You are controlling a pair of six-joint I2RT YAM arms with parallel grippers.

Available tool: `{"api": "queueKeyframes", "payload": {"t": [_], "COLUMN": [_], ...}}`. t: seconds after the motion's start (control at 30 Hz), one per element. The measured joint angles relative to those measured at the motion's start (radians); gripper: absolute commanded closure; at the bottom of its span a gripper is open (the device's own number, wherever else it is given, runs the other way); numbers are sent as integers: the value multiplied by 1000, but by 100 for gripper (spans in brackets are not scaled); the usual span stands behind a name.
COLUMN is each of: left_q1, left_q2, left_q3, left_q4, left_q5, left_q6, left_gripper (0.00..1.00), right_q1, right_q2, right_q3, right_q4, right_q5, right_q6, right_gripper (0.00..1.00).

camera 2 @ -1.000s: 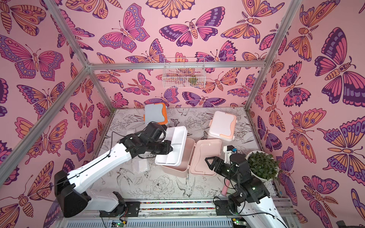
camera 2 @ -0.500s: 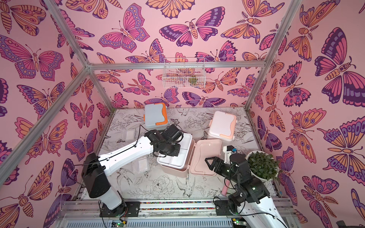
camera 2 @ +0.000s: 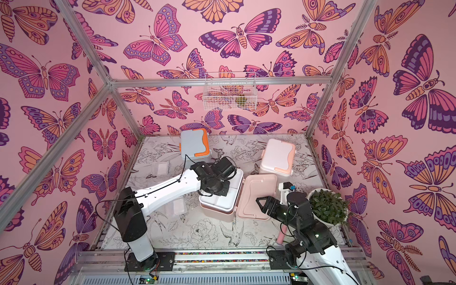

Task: Open first aid kits and take out gauze
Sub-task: Place the compartment layer in the first aid kit.

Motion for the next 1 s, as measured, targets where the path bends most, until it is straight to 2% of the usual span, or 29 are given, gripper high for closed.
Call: {"api": "queueKeyframes", "payload": {"t": [1.0], "left_q1": [-32], "left_q2": [13], "left_q3": [6], "left_q4": [-11], "left_q5": [-22], "left_q6": [-24], "left_gripper": [100], "right_q1": [0], "right_q2": [5], "right_q3": [0], "right_q4": [-3], "right_q5": [-4], "right_q6": [-3], "right_gripper": [24]}}
